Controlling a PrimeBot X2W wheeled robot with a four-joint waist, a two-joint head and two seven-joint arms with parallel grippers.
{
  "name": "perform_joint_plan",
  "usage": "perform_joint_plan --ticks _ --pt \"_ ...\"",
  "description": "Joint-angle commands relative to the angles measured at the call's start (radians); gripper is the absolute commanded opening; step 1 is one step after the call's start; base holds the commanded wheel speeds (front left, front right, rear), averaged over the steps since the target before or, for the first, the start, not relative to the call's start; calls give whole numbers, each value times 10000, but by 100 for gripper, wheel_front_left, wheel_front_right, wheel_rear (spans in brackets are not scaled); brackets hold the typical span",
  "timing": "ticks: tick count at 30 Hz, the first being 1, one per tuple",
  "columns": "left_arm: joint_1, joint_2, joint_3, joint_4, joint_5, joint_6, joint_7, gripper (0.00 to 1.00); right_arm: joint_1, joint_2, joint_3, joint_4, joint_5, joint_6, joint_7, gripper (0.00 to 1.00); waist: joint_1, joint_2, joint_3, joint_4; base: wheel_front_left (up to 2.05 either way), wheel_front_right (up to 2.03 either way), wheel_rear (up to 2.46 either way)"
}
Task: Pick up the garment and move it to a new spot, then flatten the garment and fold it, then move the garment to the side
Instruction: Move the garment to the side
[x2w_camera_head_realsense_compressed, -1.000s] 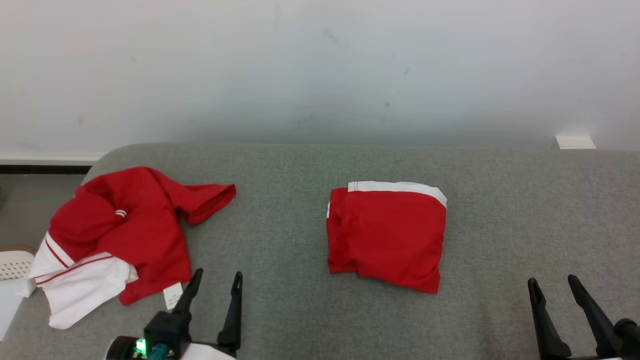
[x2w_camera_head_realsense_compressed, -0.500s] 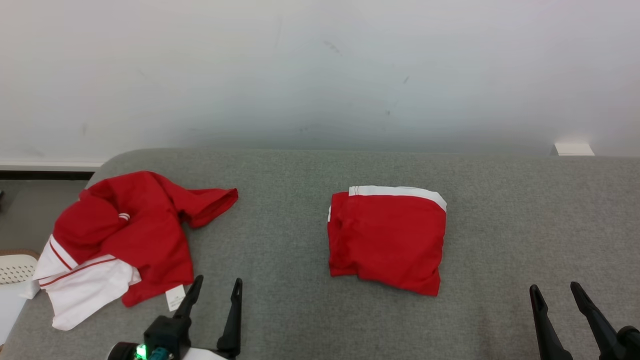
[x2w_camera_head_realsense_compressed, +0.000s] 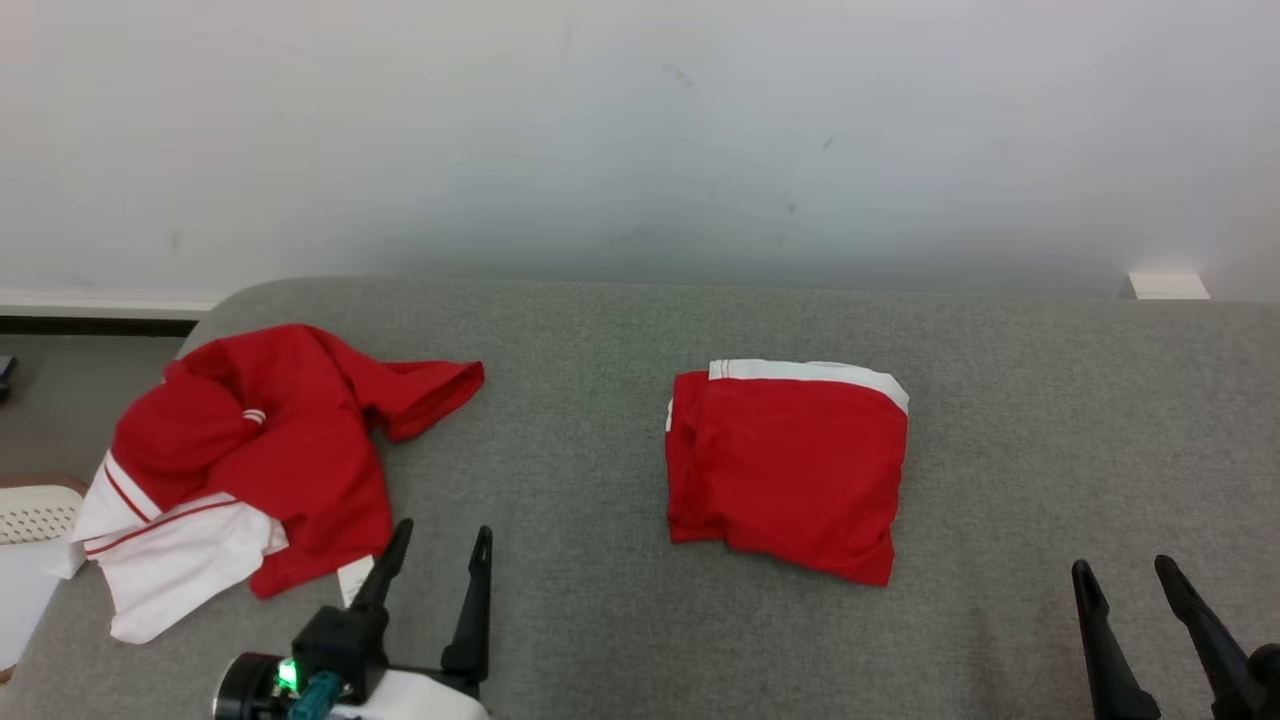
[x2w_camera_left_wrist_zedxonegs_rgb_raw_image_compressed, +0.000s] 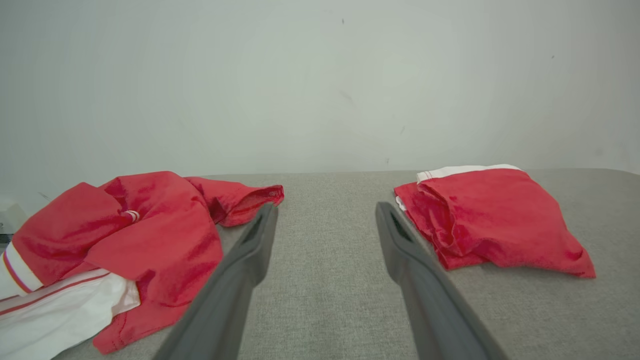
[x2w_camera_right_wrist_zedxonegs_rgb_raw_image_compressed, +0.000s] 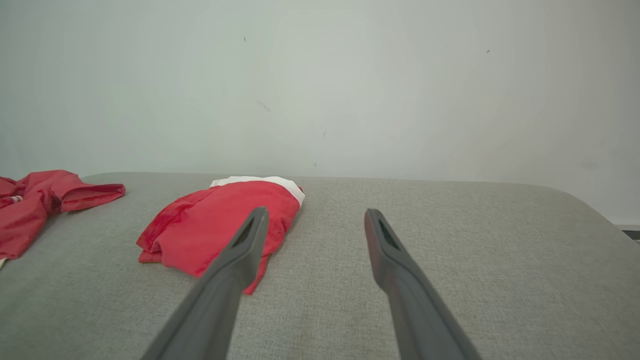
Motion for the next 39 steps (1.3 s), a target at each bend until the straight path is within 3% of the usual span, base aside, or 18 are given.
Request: perform_joint_plan --ticks 1,8,18,23,30,31,32,39 --pt "-193 87 -21 -58 65 56 -49 100 -168 -96 -81 -23 71 -21 -32 100 0 -1 174 110 0 0 0" --pt "-1285 -136 -211 -284 380 110 -90 100 -1404 -720 -323 747 317 -21 -82 100 0 -1 1383 831 0 0 0" --pt "-2250 -757 -525 -79 455 40 -213 100 -3977 -1618 1197 4138 1181 -21 -458 100 0 -1 2446 2084 0 0 0" --pt "-2307 -917 -531 -48 487 8 -221 100 -4822 -1685 1402 6072 1434 -23 -587 100 0 -1 2523 2282 0 0 0" --pt "-2294 -1001 -443 -96 627 -50 -224 100 -5395 -1607 2114 7550 2090 -21 -119 98 0 -1 2502 2233 0 0 0" --pt "-2300 -1006 -425 -114 627 -47 -224 100 -5476 -1606 2202 7620 2179 -21 -72 33 0 -1 2499 2207 0 0 0" --pt "-2301 -1013 -406 -133 644 -60 -224 100 -5525 -1641 2341 7704 2279 -21 45 0 0 -1 2500 2180 0 0 0" --pt "-2184 -1038 -280 -215 724 -93 -224 100 -5699 -2304 3090 7451 2068 -29 -541 0 0 -1 2425 1822 0 0 0"
